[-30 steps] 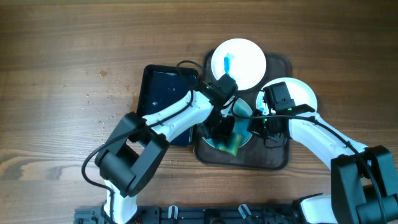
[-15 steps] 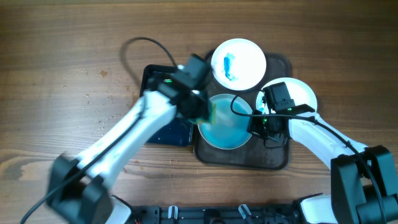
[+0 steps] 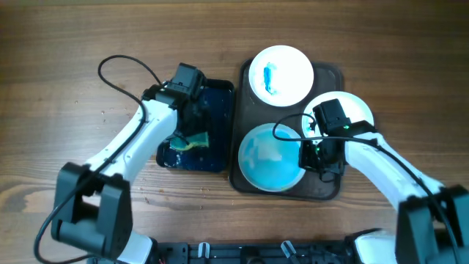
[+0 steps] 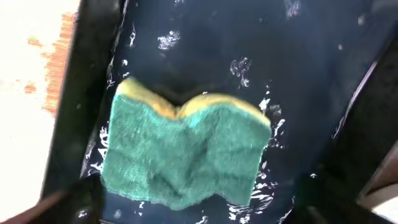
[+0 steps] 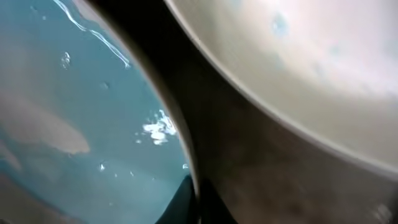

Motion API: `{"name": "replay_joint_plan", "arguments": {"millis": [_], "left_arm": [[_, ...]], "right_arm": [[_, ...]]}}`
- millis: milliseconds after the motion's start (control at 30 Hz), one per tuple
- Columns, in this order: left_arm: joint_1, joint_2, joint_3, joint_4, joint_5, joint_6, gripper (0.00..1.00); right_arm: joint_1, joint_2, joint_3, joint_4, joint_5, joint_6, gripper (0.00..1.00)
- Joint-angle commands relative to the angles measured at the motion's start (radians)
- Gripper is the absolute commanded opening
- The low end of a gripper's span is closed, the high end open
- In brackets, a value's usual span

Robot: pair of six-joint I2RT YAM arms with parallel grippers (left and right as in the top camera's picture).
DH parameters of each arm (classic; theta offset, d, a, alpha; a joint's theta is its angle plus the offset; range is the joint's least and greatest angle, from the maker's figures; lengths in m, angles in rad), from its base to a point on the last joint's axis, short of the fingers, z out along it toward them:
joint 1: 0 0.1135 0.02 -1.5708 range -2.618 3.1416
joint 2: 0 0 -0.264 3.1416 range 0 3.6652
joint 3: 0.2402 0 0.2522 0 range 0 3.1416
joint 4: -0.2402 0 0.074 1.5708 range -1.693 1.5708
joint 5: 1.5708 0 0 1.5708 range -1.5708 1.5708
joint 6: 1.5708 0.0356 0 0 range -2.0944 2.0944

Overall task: Clean dirty plates on tray and stack at the side
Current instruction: 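Return the sponge to the black tray with the left gripper, then lift the plate with right gripper and tilt it over the black tray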

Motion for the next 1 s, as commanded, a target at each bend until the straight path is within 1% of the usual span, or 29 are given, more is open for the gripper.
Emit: {"name": "replay_joint_plan", "arguments": {"millis": [0, 100, 167, 233, 300, 333, 367, 400, 433, 533, 600, 667, 733, 800, 967], "left_arm": [[0.074, -0.127, 0.066, -0.044, 0.063, 0.013, 1.00], [0.144, -0.240, 0.077, -0.055, 0.129, 0.013, 1.00], [0.196, -0.327, 0.077, -0.075, 0.143, 0.012, 1.00], [0.221, -0.377, 0.077, -0.091, 0.143, 0.011, 1.00], [0.233, -0.420, 0.077, -0.115, 0.142, 0.012, 1.00], [0.237, -0.434, 0.077, -0.130, 0.142, 0.013, 1.00], [0.238, -0.444, 0.077, -0.144, 0.138, 0.013, 1.00], [0.238, -0.449, 0.077, -0.157, 0.138, 0.013, 1.00], [0.238, -0.451, 0.077, -0.174, 0.138, 0.013, 1.00], [0.238, -0.451, 0.077, -0.190, 0.139, 0.012, 1.00], [0.238, -0.451, 0.077, -0.190, 0.139, 0.012, 1.00], [0.238, -0.451, 0.077, -0.190, 0.139, 0.012, 1.00], [0.238, -0.451, 0.077, -0.190, 0.139, 0.012, 1.00], [0.238, -0.451, 0.077, -0.190, 0.139, 0.012, 1.00], [0.238, -0.451, 0.077, -0.190, 0.139, 0.012, 1.00]], "right_arm": [[-0.002, -0.088, 0.134, -0.100, 0.041, -0.096, 0.05], [0.008, -0.069, 0.302, -0.220, 0.040, -0.121, 0.04], [0.065, -0.024, 0.423, -0.263, 0.048, -0.126, 0.04], [0.131, 0.024, 0.499, -0.251, 0.095, -0.115, 0.04], [0.234, 0.099, 0.578, -0.180, 0.203, -0.086, 0.04], [0.271, 0.125, 0.592, -0.137, 0.249, -0.074, 0.04], [0.320, 0.156, 0.595, -0.072, 0.345, -0.045, 0.04], [0.342, 0.169, 0.595, -0.047, 0.399, -0.033, 0.04], [0.387, 0.194, 0.595, 0.001, 0.535, -0.008, 0.04], [0.468, 0.206, 0.595, 0.054, 0.732, -0.013, 0.04], [0.545, 0.202, 0.596, 0.085, 0.891, -0.050, 0.04], [0.606, 0.202, 0.596, 0.113, 0.961, -0.102, 0.05], [0.674, 0.202, 0.596, 0.131, 1.121, -0.103, 0.04], [0.704, 0.202, 0.596, 0.143, 1.214, -0.109, 0.04], [0.765, 0.202, 0.596, 0.192, 1.382, -0.211, 0.04]]}}
